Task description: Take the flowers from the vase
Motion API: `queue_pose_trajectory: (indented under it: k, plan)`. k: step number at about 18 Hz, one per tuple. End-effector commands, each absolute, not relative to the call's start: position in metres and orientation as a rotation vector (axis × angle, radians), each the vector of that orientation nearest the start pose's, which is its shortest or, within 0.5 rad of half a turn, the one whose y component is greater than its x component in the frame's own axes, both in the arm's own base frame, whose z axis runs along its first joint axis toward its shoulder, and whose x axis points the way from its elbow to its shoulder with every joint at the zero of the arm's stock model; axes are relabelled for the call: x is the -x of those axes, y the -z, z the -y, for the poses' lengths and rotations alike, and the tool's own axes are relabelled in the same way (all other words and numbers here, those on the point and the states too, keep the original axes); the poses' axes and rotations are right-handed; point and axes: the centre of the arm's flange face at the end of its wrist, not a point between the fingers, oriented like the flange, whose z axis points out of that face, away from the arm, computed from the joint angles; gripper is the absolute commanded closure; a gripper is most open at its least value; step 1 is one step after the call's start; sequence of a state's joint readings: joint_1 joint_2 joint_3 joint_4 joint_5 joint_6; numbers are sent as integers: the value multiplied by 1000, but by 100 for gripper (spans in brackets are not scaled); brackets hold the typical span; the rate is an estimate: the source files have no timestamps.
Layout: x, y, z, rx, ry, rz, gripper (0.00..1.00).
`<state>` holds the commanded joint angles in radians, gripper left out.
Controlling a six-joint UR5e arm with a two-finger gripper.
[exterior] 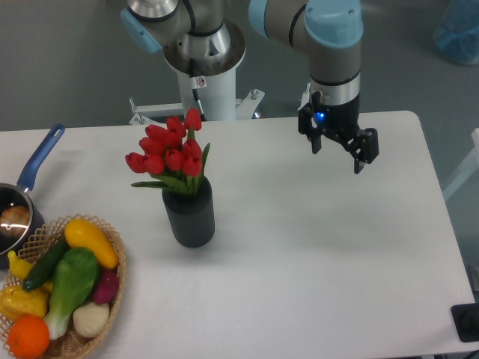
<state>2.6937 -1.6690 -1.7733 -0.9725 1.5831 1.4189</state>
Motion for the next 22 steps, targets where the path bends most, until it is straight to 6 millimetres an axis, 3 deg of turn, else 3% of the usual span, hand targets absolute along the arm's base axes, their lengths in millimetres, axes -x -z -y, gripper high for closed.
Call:
queue_pose_trajectory:
  k: [7, 11, 13, 16, 19, 22]
  plan:
    - [438, -405, -348, 3012, -454, -409, 0]
    - [443, -387, -321, 3042, -409, -145, 0]
    - [449, -396, -308, 3068, -457, 41, 0]
    - [457, -413, -293, 3158, -541, 97, 0]
    - [464, -431, -294, 3171, -534, 117, 0]
    - [469, -448, -298, 3147, -515, 253, 0]
